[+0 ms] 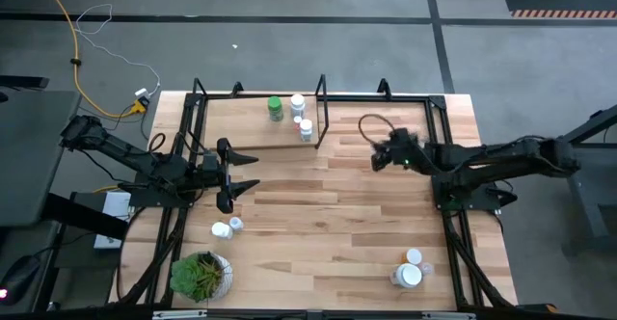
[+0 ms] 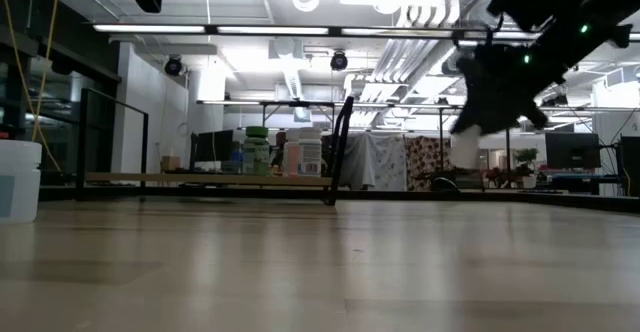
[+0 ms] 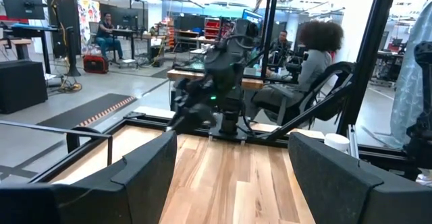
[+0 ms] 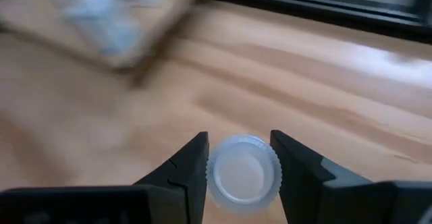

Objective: Pick and place medicine bottles onto shelf by color
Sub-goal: Put the small white pill bottle on the shelf

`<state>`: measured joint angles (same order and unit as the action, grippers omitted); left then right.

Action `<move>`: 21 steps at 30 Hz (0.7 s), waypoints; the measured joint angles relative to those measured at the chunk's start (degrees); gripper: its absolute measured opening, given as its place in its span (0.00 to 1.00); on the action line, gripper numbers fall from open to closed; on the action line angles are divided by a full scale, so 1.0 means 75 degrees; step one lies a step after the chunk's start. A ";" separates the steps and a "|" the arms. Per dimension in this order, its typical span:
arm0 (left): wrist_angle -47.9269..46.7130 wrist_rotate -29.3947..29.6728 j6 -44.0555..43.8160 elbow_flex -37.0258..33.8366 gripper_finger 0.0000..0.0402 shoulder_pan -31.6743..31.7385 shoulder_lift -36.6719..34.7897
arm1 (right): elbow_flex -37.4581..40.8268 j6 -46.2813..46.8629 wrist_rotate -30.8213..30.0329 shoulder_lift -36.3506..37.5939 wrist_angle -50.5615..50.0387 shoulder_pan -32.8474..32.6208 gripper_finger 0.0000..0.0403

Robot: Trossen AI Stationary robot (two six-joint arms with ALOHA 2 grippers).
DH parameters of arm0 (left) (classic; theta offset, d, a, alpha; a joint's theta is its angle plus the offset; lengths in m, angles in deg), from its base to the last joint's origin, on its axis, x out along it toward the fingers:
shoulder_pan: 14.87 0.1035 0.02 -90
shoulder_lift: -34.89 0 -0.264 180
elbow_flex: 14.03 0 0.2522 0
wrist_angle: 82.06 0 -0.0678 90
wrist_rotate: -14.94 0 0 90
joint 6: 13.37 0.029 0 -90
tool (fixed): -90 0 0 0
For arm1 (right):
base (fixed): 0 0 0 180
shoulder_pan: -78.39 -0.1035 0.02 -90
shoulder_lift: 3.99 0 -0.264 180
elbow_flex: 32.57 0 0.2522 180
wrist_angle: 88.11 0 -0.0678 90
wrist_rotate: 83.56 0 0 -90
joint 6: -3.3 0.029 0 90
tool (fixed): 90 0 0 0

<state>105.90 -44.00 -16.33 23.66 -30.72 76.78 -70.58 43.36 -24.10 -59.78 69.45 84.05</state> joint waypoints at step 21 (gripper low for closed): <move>-0.0002 0.0000 -0.0178 0.0003 0.69 0.0000 0.0000 | -0.4343 -0.2701 0.0054 -0.4608 0.0759 -0.2462 0.32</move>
<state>105.88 -43.99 -17.66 23.68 -30.73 76.78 -103.15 23.10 -23.69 -94.34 75.14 65.58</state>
